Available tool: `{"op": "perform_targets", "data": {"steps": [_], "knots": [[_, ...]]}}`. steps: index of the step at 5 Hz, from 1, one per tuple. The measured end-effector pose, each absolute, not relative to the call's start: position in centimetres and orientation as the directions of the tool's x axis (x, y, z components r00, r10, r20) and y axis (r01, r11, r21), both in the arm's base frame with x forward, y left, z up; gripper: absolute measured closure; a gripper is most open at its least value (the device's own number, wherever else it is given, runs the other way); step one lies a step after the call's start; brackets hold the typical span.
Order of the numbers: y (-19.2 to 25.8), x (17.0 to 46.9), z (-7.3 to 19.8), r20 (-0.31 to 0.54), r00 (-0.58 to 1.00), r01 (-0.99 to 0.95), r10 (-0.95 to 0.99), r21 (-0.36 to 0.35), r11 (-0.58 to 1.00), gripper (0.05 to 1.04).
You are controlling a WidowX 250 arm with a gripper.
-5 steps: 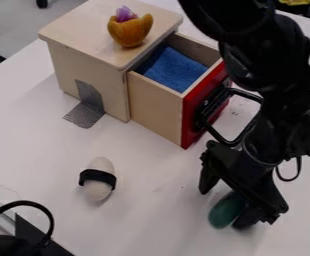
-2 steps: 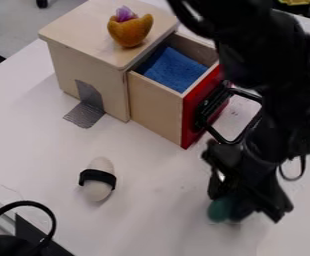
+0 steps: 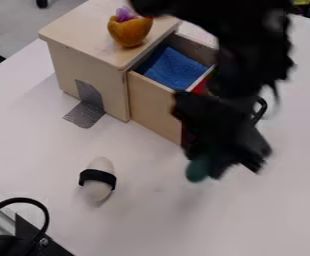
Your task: Move the green object to the left side of the table
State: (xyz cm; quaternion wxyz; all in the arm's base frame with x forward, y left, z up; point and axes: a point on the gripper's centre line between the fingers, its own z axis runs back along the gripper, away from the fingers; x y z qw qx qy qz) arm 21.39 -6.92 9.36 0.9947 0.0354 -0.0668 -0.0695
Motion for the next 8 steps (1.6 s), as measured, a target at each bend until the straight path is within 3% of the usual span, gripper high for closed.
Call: {"op": "perform_targets", "data": {"steps": [1,3,5,6,8], "knots": [[-3.2,18.9,11.3,0.162,0.981,0.101,-0.105,0.033,0.994,0.619],[4.7,13.7,10.5,0.142,0.989,-0.045,0.039,0.034,0.998,0.619],[10.0,14.8,7.2,0.101,0.99,-0.104,0.096,0.071,0.992,0.619],[11.4,16.3,6.2,0.099,0.992,-0.083,0.074,0.094,0.992,0.619],[11.5,17.8,2.3,-0.002,1.0,0.017,-0.017,0.126,0.992,0.619]]}}
